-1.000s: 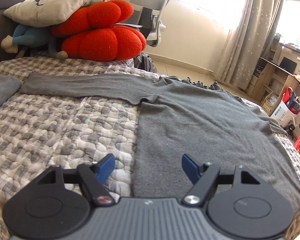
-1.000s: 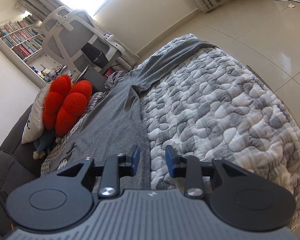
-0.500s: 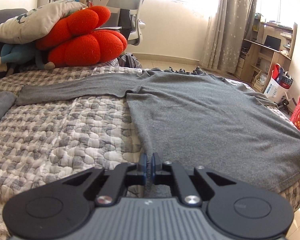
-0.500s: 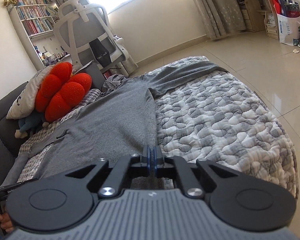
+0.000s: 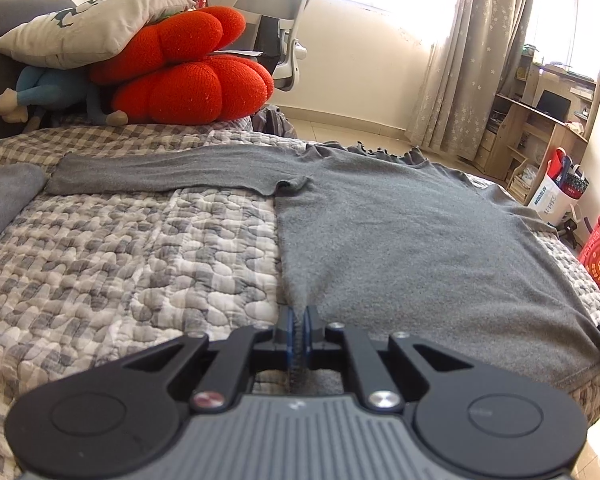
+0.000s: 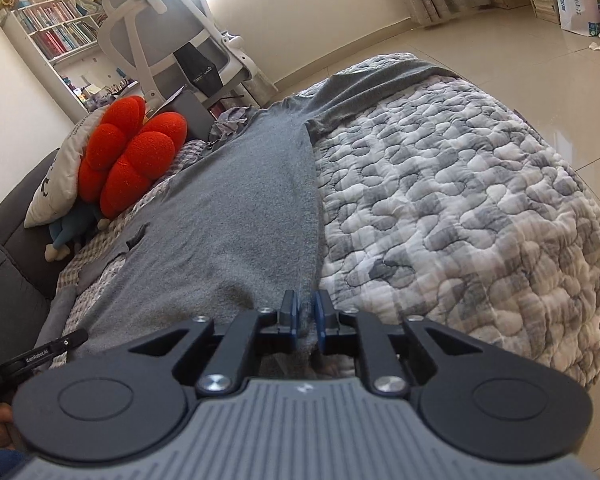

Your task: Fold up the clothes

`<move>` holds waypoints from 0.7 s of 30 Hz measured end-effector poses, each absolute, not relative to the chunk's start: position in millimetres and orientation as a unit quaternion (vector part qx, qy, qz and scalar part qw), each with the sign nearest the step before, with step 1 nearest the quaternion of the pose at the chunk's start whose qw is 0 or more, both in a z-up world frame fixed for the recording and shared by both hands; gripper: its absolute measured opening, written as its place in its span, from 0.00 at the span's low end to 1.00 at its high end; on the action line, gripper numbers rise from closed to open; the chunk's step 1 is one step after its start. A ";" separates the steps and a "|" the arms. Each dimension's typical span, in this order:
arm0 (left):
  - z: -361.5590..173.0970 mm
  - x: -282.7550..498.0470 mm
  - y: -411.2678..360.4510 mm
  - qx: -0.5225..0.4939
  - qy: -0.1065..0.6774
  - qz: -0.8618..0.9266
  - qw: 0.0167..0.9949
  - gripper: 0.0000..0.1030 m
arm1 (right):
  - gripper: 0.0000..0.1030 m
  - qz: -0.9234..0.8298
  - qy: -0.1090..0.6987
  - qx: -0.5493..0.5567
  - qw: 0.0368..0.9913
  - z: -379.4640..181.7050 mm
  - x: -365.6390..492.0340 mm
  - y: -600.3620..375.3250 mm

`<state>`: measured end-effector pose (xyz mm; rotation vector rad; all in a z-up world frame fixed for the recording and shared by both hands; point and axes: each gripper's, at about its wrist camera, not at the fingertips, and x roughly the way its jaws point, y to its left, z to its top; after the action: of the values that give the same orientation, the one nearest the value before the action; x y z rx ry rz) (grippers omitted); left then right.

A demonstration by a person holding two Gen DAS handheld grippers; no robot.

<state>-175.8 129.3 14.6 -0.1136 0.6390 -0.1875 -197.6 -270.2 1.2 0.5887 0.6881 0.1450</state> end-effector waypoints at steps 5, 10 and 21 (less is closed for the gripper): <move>16.8 -177.9 126.8 -0.048 0.308 -0.096 0.946 0.05 | 0.26 0.113 0.310 0.361 0.872 -13.1 -216.7 -294.6; 14.0 -173.6 124.9 -0.052 0.314 -0.091 0.944 0.05 | 0.24 0.125 0.311 0.366 0.868 -18.5 -222.4 -292.9; 23.6 -174.6 127.3 -0.067 0.309 -0.090 0.945 0.06 | 0.15 0.151 0.294 0.362 0.872 14.3 -219.5 -283.8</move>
<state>-174.6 127.3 23.6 -0.1362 0.6291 -0.1830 -219.5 -283.8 14.3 0.7559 0.6141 0.3160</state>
